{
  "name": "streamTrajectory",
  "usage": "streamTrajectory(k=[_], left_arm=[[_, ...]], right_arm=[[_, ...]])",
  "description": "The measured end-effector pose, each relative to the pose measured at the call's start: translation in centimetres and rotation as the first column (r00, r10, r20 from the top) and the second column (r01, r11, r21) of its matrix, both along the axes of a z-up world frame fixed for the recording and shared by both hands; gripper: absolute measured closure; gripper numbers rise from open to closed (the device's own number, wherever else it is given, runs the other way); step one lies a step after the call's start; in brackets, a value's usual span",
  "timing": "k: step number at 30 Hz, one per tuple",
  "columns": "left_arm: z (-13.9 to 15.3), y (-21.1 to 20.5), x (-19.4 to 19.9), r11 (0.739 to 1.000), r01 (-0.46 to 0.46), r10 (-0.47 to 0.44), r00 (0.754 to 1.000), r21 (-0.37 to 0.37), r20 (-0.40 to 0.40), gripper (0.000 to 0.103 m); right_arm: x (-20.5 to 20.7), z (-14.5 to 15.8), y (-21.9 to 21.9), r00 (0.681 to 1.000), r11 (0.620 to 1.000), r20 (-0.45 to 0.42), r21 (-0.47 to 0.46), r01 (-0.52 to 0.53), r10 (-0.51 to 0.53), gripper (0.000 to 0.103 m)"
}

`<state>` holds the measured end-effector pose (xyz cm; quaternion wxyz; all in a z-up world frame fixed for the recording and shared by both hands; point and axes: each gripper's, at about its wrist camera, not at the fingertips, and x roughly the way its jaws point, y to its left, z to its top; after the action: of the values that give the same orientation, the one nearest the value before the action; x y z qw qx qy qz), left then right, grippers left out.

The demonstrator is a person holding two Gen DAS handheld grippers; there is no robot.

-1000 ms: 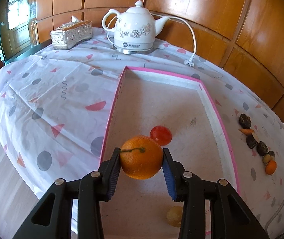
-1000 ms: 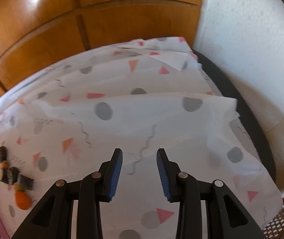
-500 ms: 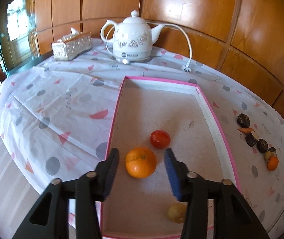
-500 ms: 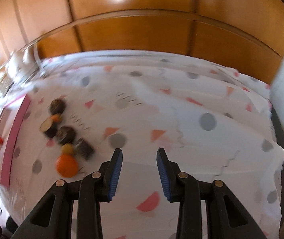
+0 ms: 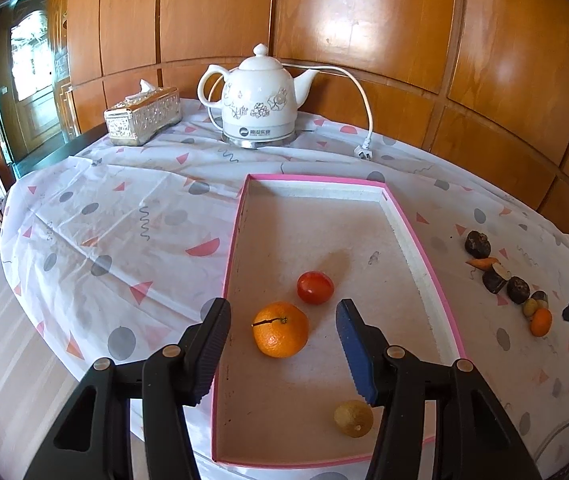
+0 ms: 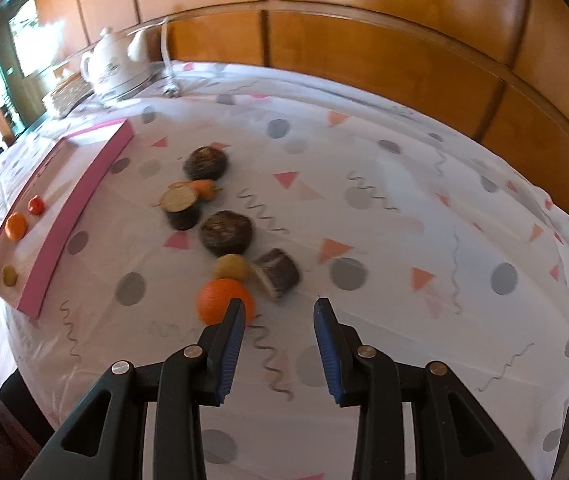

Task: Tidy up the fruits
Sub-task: 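Grasp the large orange with the right tool, then carry the large orange into the pink tray and open the right tool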

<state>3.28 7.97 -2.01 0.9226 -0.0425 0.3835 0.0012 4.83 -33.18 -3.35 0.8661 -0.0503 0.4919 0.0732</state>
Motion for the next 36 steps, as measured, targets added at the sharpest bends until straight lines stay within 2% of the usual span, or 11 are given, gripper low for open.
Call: streamTrajectory(k=[11, 13, 24, 29, 32, 36], left_arm=[[0.3, 1.0, -0.3, 1.0, -0.025, 0.025, 1.0, -0.007, 0.011, 0.041], [0.3, 1.2, -0.4, 1.0, -0.025, 0.025, 1.0, -0.008, 0.01, 0.041], [0.0, 1.2, -0.5, 1.0, -0.028, 0.028, 1.0, -0.015, -0.004, 0.041], [0.1, 1.1, -0.4, 0.999, -0.031, 0.031, 1.0, -0.015, 0.001, 0.041], [0.1, 1.1, -0.4, 0.999, -0.034, 0.034, 0.999, -0.014, 0.001, 0.041], [0.1, 1.4, -0.4, 0.999, -0.049, 0.049, 0.999, -0.018, 0.002, 0.041]], right_arm=[[1.3, -2.4, 4.4, 0.996, 0.995, -0.061, -0.077, -0.066, 0.061, 0.067], [1.6, -3.0, 5.2, 0.997, 0.987, -0.054, -0.147, -0.069, 0.061, 0.063], [1.7, -3.6, 5.8, 0.997, 0.969, -0.029, -0.234, -0.076, 0.072, 0.065], [1.0, -2.8, 6.9, 0.995, 0.962, -0.002, -0.255, -0.094, 0.097, 0.066], [0.6, -1.6, 7.9, 0.994, 0.957, 0.046, -0.279, -0.081, 0.097, 0.066], [0.4, 0.7, 10.0, 0.989, 0.964, 0.121, -0.263, -0.05, 0.084, 0.066]])
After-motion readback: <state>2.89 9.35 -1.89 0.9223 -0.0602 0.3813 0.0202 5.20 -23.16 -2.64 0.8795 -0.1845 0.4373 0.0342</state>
